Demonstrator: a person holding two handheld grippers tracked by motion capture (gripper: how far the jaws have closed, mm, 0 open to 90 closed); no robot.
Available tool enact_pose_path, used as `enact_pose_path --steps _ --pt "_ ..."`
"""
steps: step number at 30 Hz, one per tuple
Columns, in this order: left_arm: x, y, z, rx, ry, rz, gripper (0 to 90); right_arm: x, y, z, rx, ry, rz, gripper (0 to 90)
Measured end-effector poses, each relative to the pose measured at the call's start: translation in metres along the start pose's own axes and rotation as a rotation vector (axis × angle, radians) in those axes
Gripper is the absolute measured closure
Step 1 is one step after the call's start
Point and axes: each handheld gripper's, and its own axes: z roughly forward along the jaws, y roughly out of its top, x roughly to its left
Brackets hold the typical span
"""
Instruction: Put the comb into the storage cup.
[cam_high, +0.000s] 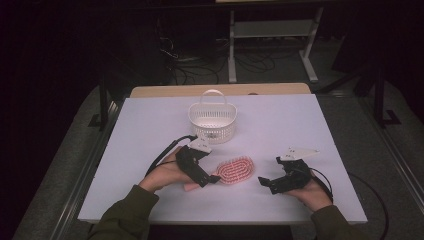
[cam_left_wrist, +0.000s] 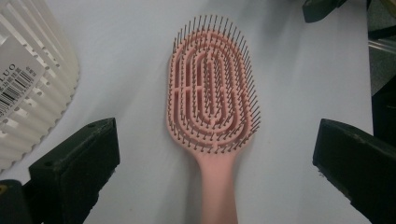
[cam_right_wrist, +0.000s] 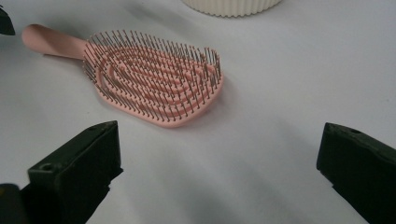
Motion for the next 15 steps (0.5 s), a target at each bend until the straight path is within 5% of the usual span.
enact_pose_path --steps 15 --pt "-0.0017 -0.0027 0.0090 0.069 0.011 0.007 6.5 0.0003 0.0000 0.0002 -0.001 -0.003 -0.002 0.0"
